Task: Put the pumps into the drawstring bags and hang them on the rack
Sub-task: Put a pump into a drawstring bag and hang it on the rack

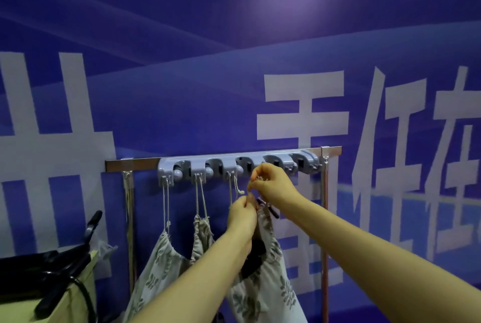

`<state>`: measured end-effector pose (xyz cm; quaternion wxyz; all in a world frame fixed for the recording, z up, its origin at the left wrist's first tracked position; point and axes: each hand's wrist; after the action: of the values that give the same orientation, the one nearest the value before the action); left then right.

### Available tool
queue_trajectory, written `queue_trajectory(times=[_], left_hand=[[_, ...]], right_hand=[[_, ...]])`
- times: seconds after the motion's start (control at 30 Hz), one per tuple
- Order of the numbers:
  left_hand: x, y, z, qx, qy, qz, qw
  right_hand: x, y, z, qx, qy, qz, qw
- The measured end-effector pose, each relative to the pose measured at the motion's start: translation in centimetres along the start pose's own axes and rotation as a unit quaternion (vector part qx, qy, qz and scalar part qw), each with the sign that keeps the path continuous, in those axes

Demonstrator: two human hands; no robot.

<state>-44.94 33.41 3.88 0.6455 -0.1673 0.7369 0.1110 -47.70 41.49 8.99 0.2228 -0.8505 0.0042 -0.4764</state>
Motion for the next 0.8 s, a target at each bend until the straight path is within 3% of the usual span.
queue_trajectory(times=[0.3, 0.6, 0.8], left_hand=[[-1.1, 1.4, -6.6, -0.004, 0.052, -0.093, 0.994], [-1.1, 2.9, -10.1, -0.019, 0.045, -0.083, 0.995], [-0.5, 3.9, -10.5, -0.023, 0.046, -0.061, 0.997]], right_hand=[[-1.7, -1.0, -5.4, -0.085, -0.062, 0.092, 0.990], [-4.0, -0.3, -7.4, -0.168, -0.089, 0.042, 0.981], [-5.0, -1.2, -7.8, -0.186, -0.045, -0.008, 0.981]])
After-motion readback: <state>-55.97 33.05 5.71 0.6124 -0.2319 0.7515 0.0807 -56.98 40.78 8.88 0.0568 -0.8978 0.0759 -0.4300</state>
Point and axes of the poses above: each hand's wrist, its own z-axis away from the middle knuckle, its own y-axis out of the palm, x = y × z, and after that the axes turned 4 degrees about x, right-handed
